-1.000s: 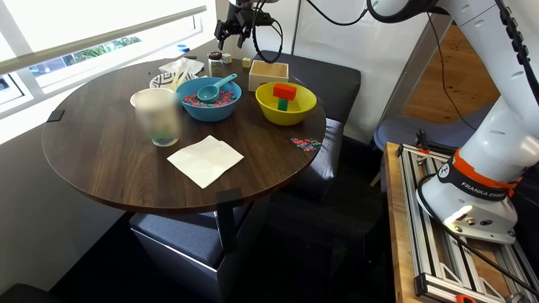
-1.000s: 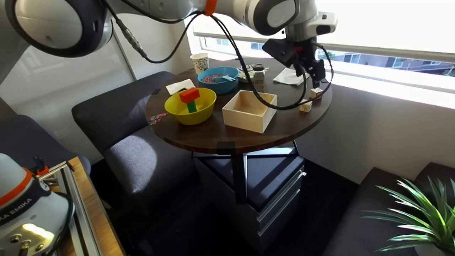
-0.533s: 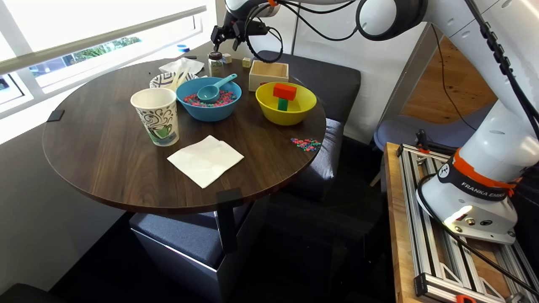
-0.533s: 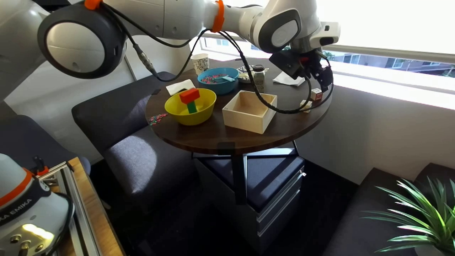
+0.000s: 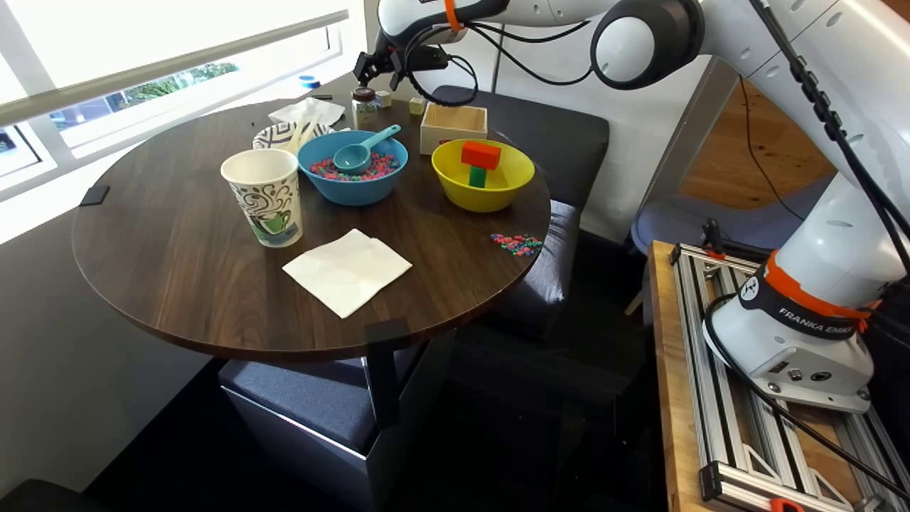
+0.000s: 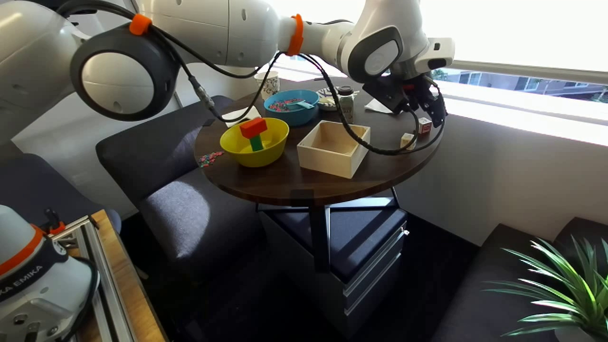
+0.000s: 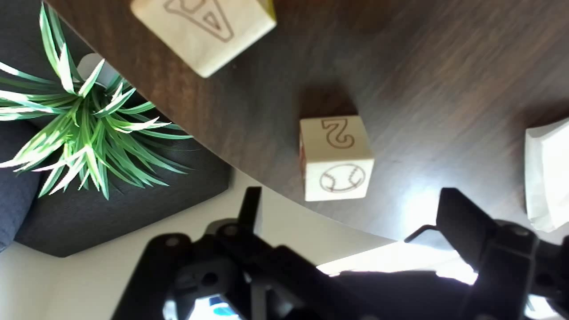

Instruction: Pick up the red and brown block and put it in the yellow bowl

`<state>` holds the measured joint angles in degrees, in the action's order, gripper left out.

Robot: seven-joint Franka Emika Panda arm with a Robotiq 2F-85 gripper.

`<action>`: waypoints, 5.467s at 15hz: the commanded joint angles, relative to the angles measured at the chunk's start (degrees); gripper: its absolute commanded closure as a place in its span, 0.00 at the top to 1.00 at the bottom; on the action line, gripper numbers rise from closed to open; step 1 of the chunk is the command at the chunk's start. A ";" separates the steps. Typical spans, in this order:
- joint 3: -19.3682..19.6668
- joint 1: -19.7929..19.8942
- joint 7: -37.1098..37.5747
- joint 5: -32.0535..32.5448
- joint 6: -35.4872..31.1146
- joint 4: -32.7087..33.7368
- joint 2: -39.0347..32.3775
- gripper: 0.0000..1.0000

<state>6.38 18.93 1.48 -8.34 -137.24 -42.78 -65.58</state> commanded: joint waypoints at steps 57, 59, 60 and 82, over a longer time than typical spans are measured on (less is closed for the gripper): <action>-5.41 6.94 -37.42 -8.58 33.24 -40.50 51.08 0.09; -5.22 7.79 -42.97 -9.11 35.06 -45.38 55.97 0.09; -5.05 8.08 -45.42 -9.23 36.22 -47.89 58.54 0.09; 1.77 -9.66 -40.29 2.91 10.01 -87.32 85.35 0.09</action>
<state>8.46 10.85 -42.09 -10.36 -123.80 -120.89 13.36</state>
